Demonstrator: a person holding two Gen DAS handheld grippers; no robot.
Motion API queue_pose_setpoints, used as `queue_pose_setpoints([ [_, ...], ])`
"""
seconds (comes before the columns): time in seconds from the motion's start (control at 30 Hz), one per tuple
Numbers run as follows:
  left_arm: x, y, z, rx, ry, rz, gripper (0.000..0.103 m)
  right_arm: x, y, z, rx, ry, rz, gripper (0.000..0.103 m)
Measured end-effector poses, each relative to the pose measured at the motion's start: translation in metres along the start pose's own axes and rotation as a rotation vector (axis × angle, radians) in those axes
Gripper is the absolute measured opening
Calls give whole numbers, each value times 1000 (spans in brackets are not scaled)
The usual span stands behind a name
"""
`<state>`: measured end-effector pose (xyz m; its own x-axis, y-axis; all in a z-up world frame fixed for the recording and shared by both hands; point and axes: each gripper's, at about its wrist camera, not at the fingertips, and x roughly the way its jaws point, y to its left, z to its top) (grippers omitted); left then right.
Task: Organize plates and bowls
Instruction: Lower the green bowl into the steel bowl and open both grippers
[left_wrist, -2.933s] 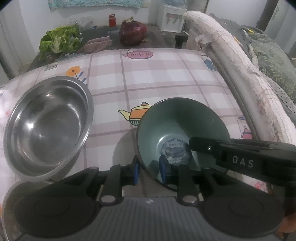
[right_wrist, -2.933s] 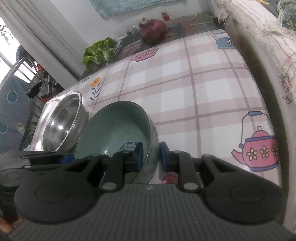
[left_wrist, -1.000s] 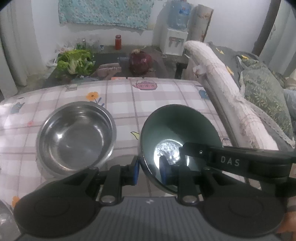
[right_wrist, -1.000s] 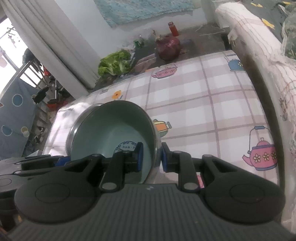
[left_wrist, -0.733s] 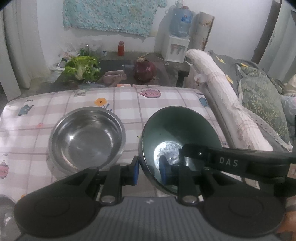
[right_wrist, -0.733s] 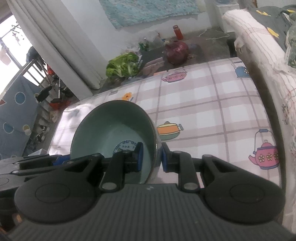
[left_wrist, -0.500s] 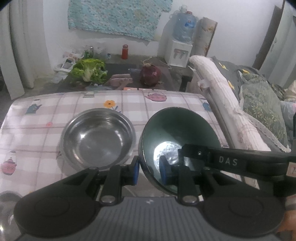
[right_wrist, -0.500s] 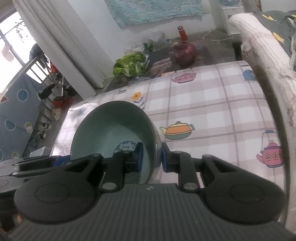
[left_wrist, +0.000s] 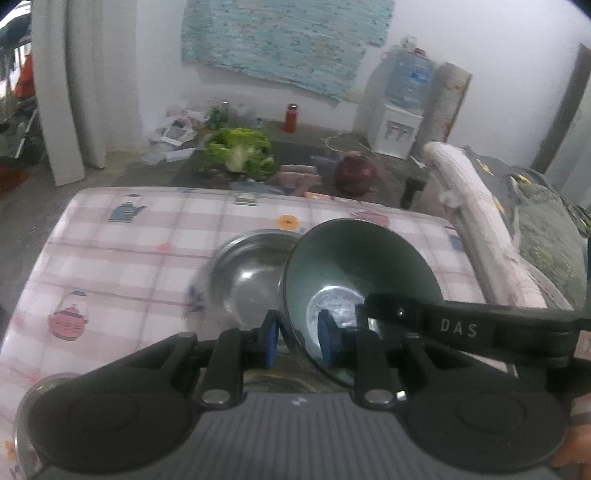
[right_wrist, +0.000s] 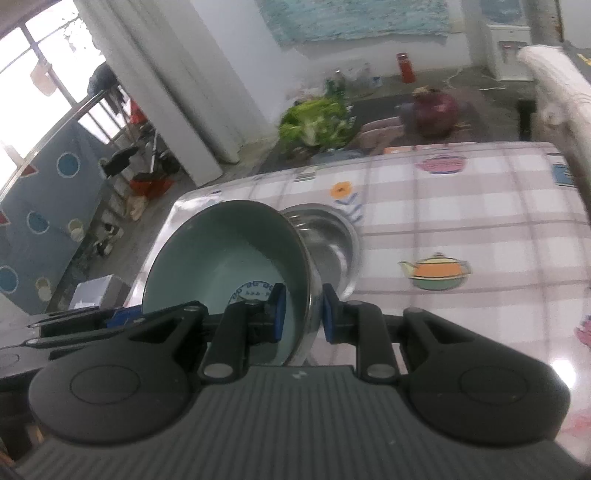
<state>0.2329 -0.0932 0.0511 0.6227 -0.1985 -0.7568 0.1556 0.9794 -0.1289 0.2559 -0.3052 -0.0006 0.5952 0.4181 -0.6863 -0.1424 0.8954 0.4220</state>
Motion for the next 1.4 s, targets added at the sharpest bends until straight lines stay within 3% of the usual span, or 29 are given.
queue_pose_setpoints([
  [0.3, 22, 41, 17, -46, 9, 49, 23, 51, 24, 19, -24, 42, 28, 20],
  [0.83, 119, 44, 21, -22, 156, 55, 23, 130, -21, 27, 14, 117, -54, 20],
  [1.03, 134, 54, 21, -43, 185, 63, 23, 146, -19, 23, -40, 104, -85, 19],
  [1.2, 126, 59, 22, -48, 155, 40, 23, 147, -9, 25, -120, 58, -129, 20],
  [1.3, 116, 60, 27, -45, 118, 30, 24, 147, -4, 27, -181, 29, -182, 31],
  [1.4, 107, 61, 29, -35, 96, 17, 30, 140, -1, 32, -188, -11, -163, 47],
])
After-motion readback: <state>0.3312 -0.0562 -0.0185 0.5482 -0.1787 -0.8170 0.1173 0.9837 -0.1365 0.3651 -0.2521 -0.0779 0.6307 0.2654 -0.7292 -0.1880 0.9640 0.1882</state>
